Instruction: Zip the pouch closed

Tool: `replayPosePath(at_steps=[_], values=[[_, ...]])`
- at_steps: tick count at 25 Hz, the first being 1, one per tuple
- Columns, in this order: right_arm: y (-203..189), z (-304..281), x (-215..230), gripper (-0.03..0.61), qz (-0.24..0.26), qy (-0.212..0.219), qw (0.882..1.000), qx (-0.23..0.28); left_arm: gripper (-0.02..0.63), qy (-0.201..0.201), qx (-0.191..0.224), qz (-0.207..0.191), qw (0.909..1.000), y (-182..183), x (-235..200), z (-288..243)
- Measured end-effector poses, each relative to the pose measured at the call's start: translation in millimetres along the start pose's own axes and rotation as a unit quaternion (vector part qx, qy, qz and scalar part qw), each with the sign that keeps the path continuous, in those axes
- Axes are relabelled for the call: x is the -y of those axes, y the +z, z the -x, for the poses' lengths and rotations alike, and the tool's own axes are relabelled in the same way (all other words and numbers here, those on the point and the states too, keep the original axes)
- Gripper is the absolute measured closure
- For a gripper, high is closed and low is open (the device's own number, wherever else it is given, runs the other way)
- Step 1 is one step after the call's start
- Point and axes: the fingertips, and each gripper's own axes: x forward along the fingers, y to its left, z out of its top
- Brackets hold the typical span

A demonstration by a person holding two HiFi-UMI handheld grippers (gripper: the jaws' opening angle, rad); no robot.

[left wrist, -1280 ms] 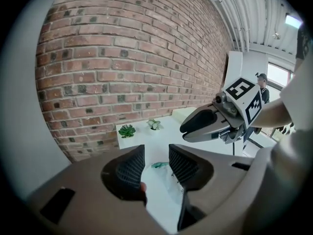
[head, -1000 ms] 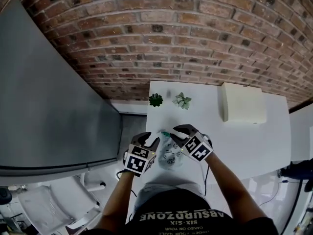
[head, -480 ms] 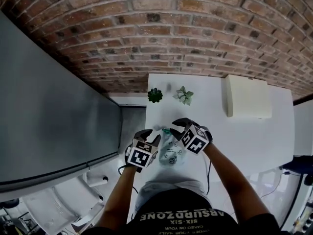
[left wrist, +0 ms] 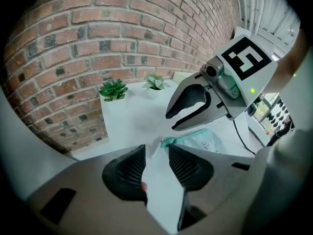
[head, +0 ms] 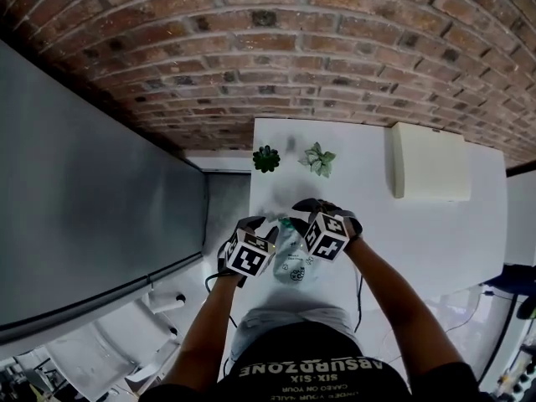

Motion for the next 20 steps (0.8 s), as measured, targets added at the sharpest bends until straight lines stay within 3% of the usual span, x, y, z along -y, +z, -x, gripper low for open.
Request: replayPosePath(at_steps=[13,20], values=[[-12.7,-26.1,-8.6,0.485,0.068,0.02,0.997,-0.044,0.479,-0.018,-0.06,-0.033,0.9975,-14.0,0.9,-30.7],[-13.5,-30.3,-11.8,0.485,0.097,0.037,0.993,-0.047,0.545,-0.021,-0.075,-0.044,0.996,-16.6,2.7,-37.3]])
